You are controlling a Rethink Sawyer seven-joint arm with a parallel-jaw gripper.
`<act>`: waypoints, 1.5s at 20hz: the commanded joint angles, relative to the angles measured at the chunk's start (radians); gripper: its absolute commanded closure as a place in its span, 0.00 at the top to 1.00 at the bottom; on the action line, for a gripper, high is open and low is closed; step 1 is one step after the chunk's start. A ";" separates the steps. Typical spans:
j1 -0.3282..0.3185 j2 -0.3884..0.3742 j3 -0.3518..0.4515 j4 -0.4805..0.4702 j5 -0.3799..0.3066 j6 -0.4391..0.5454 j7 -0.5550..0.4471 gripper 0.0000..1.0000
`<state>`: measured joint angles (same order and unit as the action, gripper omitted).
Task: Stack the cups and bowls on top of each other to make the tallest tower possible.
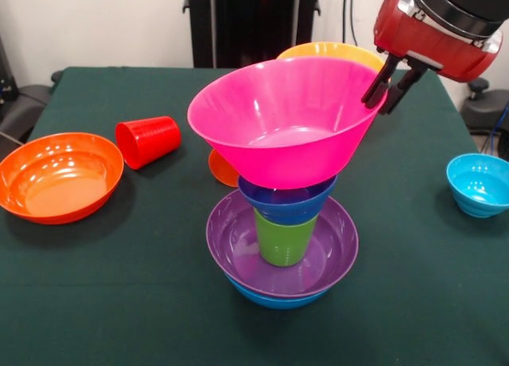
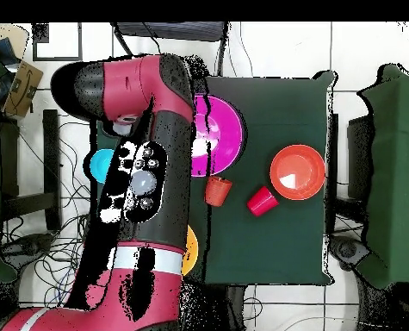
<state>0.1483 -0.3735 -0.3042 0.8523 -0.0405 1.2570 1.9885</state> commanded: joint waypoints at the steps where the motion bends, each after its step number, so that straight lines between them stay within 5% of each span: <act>1: 0.008 -0.007 0.040 0.037 -0.014 -0.066 0.144 0.00; 30: -0.011 0.012 0.087 0.004 0.018 -0.083 0.054 0.00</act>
<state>0.1477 -0.3615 -0.3171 0.8515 -0.0308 1.2311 1.9885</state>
